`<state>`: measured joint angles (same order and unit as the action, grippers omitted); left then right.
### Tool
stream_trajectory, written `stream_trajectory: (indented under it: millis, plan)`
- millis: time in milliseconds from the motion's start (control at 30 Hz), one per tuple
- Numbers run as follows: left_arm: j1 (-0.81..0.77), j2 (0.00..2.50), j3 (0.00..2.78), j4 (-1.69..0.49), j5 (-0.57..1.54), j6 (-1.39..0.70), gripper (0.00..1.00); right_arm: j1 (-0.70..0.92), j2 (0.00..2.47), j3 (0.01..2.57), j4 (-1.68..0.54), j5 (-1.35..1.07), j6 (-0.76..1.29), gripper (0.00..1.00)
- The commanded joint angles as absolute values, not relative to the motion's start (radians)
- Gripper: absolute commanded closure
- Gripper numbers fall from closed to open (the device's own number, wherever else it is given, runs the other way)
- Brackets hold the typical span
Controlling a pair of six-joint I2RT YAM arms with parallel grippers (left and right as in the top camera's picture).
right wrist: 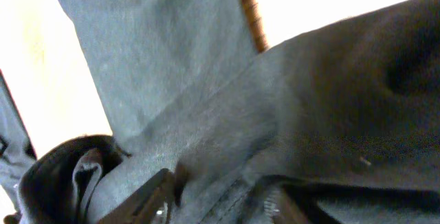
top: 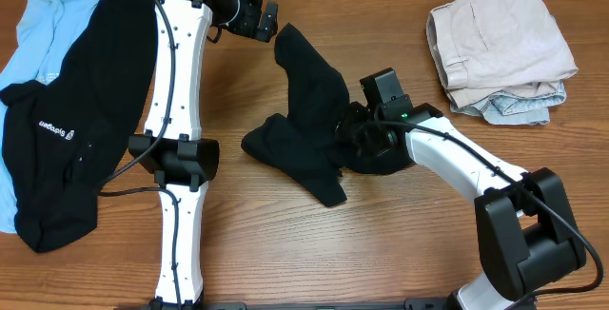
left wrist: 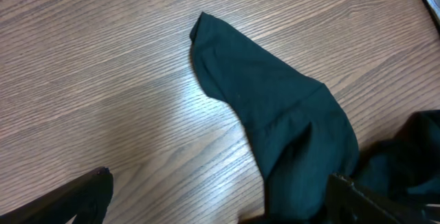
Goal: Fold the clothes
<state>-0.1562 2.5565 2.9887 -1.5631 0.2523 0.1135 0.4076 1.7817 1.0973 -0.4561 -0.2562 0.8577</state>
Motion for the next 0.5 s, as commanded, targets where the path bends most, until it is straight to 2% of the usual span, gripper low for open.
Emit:
stream_trajectory:
  millis: [0,33,100,300,467]
  plan:
    - [-0.152,2.557,2.997,-1.558,0.243,0.135,0.00,0.394,1.779,1.103,-0.440,-0.212,0.805,0.76]
    - [-0.151,2.557,2.997,-1.555,0.244,0.135,0.00,0.385,1.773,1.110,-0.442,-0.211,0.785,0.83]
    - [-0.149,2.557,2.997,-1.548,0.244,0.135,0.00,0.360,1.747,1.134,-0.459,-0.210,0.734,0.89]
    - [-0.148,2.557,2.997,-1.533,0.244,0.135,0.00,0.251,1.616,1.256,-0.601,-0.210,0.620,0.96]
    - [-0.149,2.557,2.997,-1.534,0.276,0.154,0.00,0.162,1.523,1.398,-0.766,-0.214,0.521,0.96]
